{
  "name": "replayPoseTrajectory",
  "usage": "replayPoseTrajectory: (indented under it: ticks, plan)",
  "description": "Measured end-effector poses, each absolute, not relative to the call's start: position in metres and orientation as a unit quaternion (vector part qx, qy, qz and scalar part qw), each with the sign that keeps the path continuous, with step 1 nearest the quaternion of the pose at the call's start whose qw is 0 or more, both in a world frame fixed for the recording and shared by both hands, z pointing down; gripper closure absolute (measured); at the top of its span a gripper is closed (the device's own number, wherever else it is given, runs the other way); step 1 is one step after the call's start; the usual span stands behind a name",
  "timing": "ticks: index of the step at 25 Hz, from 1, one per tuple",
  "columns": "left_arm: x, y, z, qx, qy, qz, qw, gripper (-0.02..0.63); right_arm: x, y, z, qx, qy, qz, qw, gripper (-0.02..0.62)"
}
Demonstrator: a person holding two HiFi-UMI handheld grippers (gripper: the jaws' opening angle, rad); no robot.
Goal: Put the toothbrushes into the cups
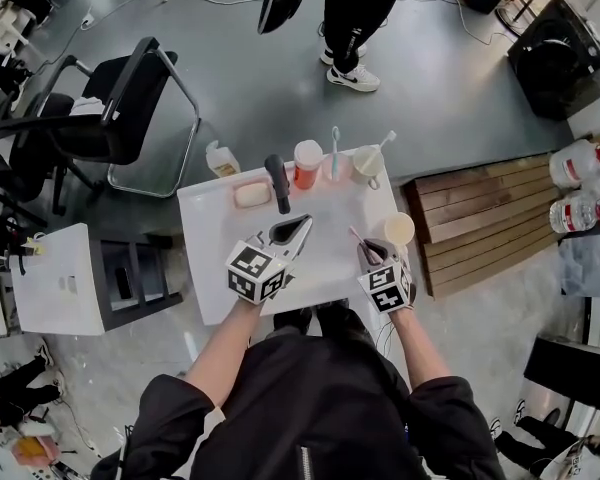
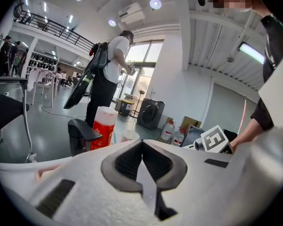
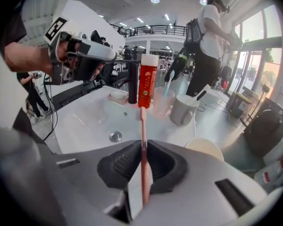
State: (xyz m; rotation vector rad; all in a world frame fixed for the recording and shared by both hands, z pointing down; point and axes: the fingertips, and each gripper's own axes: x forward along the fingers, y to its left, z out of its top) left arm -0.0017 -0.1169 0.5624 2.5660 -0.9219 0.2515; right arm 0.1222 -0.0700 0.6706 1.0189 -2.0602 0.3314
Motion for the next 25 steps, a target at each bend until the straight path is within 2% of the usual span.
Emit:
replayPoseTrajectory:
  ticks: [13,25]
  plan:
    - [0.001,-0.140,0.525,0.921,-0.345,0.075,0.163,0.604,0.100,-0.112,0.580,0.411,-0.866,0.127,0.256,0.552]
    - [0.031,-0.150,0.517,0.930,-0.324,0.079,0.152,0.604,0.148,-0.140,0.550,0.461,-0.854,0.132,0.203,0.552]
